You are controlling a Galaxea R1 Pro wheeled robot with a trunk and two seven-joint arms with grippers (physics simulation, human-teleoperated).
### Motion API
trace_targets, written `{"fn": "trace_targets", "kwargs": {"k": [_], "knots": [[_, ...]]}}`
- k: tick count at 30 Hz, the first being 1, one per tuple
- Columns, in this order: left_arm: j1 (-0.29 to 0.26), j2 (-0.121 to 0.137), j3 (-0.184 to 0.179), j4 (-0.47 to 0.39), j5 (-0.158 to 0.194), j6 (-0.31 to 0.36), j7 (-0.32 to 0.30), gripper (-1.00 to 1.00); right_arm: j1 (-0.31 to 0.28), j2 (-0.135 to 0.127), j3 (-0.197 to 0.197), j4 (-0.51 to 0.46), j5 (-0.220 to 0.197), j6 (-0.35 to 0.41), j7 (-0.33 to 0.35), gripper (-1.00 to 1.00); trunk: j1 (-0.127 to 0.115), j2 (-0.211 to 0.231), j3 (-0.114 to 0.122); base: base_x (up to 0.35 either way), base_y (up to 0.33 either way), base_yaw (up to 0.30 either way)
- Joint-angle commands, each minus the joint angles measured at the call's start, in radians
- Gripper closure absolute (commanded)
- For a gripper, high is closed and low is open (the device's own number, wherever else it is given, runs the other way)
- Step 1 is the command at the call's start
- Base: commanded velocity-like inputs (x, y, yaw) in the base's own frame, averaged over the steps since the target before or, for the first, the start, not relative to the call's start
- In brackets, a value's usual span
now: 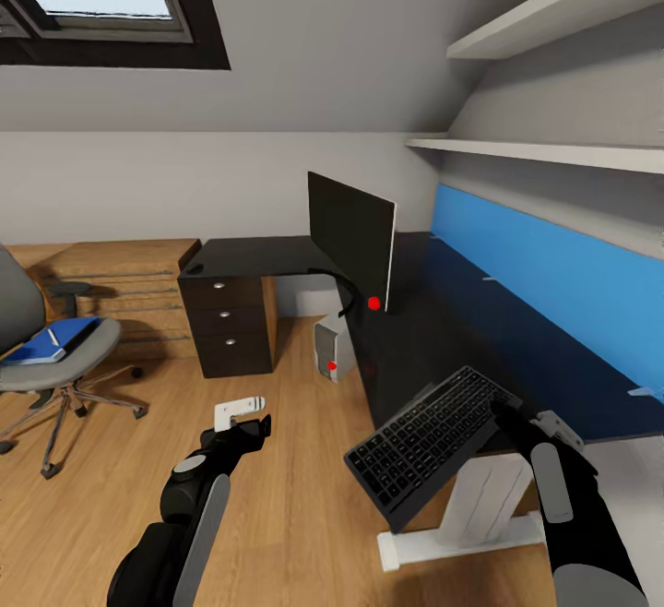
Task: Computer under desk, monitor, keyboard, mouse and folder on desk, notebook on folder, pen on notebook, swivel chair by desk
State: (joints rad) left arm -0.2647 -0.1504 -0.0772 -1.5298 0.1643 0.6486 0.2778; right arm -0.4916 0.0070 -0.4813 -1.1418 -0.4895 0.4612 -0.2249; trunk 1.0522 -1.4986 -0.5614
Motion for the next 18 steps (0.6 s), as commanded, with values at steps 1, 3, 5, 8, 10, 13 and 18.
{"fn": "trace_targets", "kwargs": {"k": [1, 3, 5, 8, 10, 13, 18], "knots": [[-0.001, 0.0, -0.001, -0.001, 0.011, 0.003, 0.009, -1.0, -0.001, 0.001, -0.002, -0.001, -0.011, 0.004, -0.007, -1.0, 0.0, -0.001, -0.001, -0.049, 0.0, 0.0], [-0.001, -0.001, -0.002, -0.003, 0.011, 0.003, 0.009, -1.0, -0.001, 0.001, -0.002, -0.001, -0.011, 0.004, -0.007, -1.0, 0.0, -0.001, -0.001, -0.028, 0.0, 0.0], [-0.001, -0.001, -0.002, -0.004, 0.011, 0.003, 0.009, -1.0, -0.001, 0.001, -0.002, -0.001, -0.011, 0.004, -0.007, -1.0, 0.0, -0.001, -0.001, -0.015, 0.0, 0.0], [-0.001, -0.001, -0.001, -0.005, 0.011, 0.003, 0.009, -1.0, -0.001, 0.001, -0.002, -0.002, -0.011, 0.004, -0.007, -1.0, 0.0, -0.001, -0.001, -0.006, 0.0, 0.0], [-0.001, -0.001, -0.001, -0.006, 0.011, 0.003, 0.009, -1.0, -0.001, 0.001, -0.002, -0.002, -0.011, 0.004, -0.007, -1.0, 0.0, -0.001, -0.001, -0.002, 0.0, 0.0], [-0.001, -0.001, -0.002, -0.006, 0.011, 0.003, 0.009, -1.0, -0.001, 0.001, -0.002, -0.002, -0.011, 0.004, -0.007, -1.0, 0.011, -0.022, -0.01, 0.0, 0.0, 0.0], [-0.001, -0.001, -0.001, -0.006, 0.011, 0.003, 0.009, -1.0, -0.001, 0.001, -0.002, -0.002, -0.011, 0.004, -0.007, -1.0, 0.015, -0.029, -0.014, 0.0, 0.0, 0.0]]}}
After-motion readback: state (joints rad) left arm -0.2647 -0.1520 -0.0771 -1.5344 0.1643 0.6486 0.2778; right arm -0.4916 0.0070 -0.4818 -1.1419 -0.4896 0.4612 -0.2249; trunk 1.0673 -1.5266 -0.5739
